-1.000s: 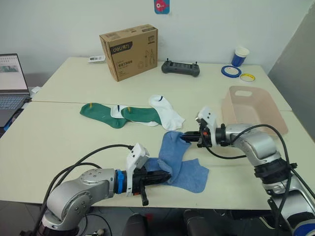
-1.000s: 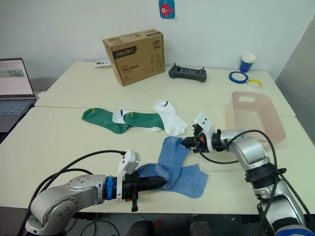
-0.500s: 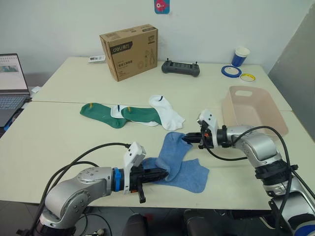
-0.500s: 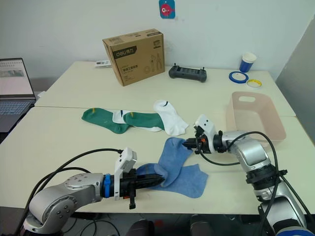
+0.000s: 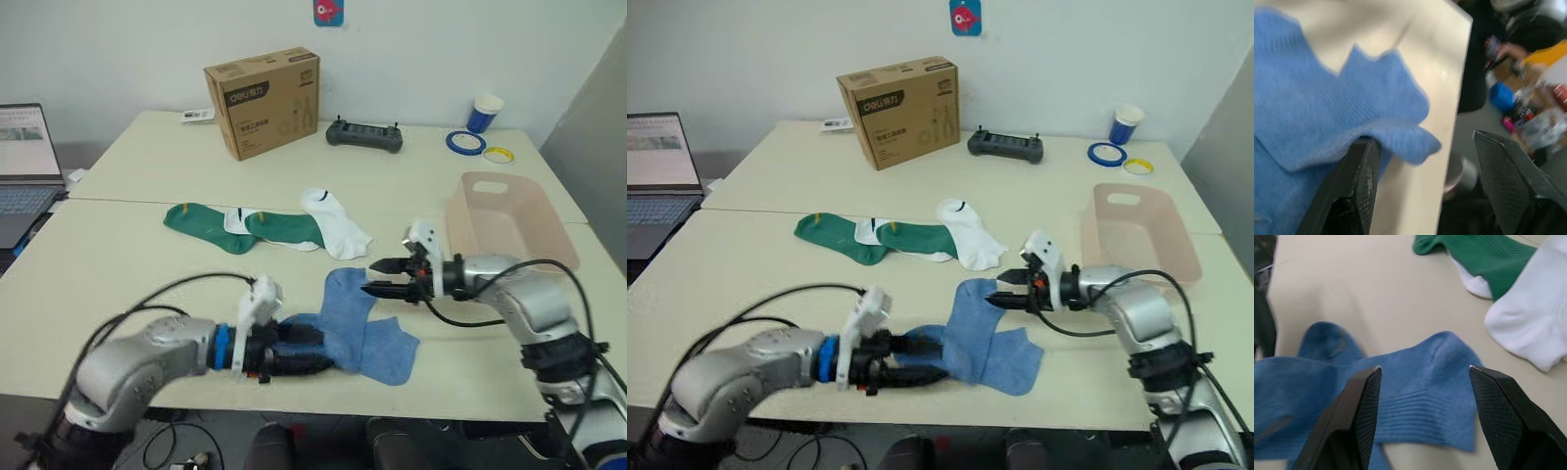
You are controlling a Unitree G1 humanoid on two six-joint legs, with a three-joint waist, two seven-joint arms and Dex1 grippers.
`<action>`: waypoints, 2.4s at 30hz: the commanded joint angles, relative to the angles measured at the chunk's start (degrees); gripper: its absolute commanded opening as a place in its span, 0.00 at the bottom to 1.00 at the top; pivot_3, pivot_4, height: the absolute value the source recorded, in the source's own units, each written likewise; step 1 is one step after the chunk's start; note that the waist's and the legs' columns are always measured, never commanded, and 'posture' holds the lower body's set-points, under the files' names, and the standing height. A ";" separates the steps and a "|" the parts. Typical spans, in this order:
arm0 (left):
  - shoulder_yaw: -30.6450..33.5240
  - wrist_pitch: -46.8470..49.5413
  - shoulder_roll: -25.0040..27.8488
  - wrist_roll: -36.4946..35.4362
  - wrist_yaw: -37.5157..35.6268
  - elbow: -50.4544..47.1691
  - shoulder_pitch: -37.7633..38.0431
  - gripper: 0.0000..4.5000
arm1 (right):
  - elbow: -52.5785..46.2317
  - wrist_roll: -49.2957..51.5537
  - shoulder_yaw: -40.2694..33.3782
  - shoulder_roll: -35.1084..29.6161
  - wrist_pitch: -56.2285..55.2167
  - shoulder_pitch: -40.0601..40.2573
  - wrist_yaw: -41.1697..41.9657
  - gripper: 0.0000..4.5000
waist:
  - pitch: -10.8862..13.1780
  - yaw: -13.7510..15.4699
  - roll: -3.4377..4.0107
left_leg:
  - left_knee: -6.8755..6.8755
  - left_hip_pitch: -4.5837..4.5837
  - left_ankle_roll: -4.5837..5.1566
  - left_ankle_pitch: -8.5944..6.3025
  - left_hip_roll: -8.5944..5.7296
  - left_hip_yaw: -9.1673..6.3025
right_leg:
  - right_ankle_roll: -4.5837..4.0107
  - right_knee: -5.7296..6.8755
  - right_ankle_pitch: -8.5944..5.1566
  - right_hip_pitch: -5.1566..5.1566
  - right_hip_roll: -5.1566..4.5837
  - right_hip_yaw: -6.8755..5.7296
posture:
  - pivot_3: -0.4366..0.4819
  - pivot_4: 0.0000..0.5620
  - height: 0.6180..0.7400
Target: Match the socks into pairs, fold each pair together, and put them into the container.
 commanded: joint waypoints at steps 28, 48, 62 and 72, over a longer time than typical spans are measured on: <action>-16.96 -41.21 -20.60 41.49 -5.96 56.89 -28.57 0.64 | -7.68 10.70 4.30 5.34 17.57 10.63 -6.42 0.63 | -0.01 -0.09 0.00 | 0.06 -0.24 0.01 0.00 0.00 -0.11 | 0.16 -0.02 0.11 -0.09 0.16 0.01 | 0.48 0.27 1.00; -9.63 -33.43 -18.69 38.26 -6.10 44.99 -23.16 0.00 | -12.46 17.90 -0.85 4.43 23.46 8.17 -9.33 0.01 | -0.01 -0.14 0.01 | 0.10 -0.38 0.01 0.00 0.01 -0.57 | 0.15 0.01 0.11 -0.07 0.21 -0.30 | 0.48 0.27 1.00; -3.15 -22.33 -16.20 31.92 -0.28 24.30 -14.66 0.00 | -12.64 17.71 -1.80 -2.47 22.08 5.53 -6.46 0.01 | -0.01 -0.25 0.02 | 0.13 -0.42 0.01 0.01 0.00 -0.77 | 0.15 0.02 0.11 -0.01 0.19 -0.49 | 0.48 0.27 1.00; 0.44 -13.28 -16.92 27.74 12.20 5.92 -1.08 0.00 | 1.90 9.46 6.14 -11.46 10.47 -4.78 8.62 0.01 | -0.01 -0.20 0.03 | 0.12 -0.32 0.01 0.01 0.01 -0.80 | 0.14 0.00 0.10 0.04 0.17 -0.55 | 0.48 0.27 1.00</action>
